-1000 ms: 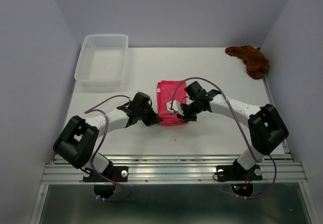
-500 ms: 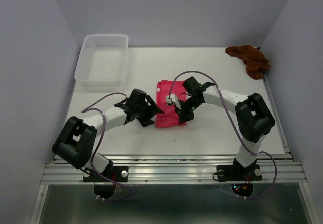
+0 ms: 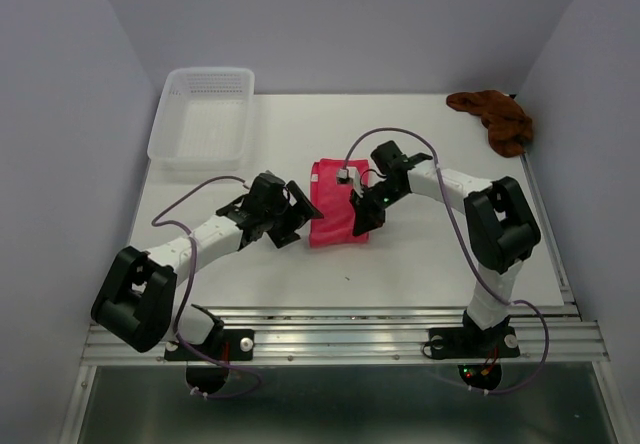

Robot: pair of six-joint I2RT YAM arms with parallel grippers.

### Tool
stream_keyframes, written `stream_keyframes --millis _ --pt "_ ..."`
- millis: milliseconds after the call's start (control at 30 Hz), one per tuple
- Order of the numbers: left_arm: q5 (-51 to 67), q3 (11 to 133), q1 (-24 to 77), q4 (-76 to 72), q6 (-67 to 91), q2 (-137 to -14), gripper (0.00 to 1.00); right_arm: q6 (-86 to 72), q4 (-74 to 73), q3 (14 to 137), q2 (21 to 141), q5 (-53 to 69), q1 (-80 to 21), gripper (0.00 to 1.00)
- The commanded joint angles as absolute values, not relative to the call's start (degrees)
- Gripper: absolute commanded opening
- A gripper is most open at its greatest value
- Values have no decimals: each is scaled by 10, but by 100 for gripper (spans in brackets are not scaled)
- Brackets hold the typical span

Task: Roll the towels
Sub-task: Roll the towel

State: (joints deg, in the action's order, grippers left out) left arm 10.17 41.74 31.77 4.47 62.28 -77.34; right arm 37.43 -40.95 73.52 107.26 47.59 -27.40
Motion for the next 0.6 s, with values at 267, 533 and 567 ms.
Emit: stream_keyframes --millis 267,533,567 --pt "71 416 344 33 565 -779 98 223 -298 743 1095 476 -234 1" --pt "74 415 354 13 557 -802 98 193 -272 736 1106 459 -229 1" --pt "75 416 356 11 555 -806 98 187 -269 735 1107 457 -229 1"
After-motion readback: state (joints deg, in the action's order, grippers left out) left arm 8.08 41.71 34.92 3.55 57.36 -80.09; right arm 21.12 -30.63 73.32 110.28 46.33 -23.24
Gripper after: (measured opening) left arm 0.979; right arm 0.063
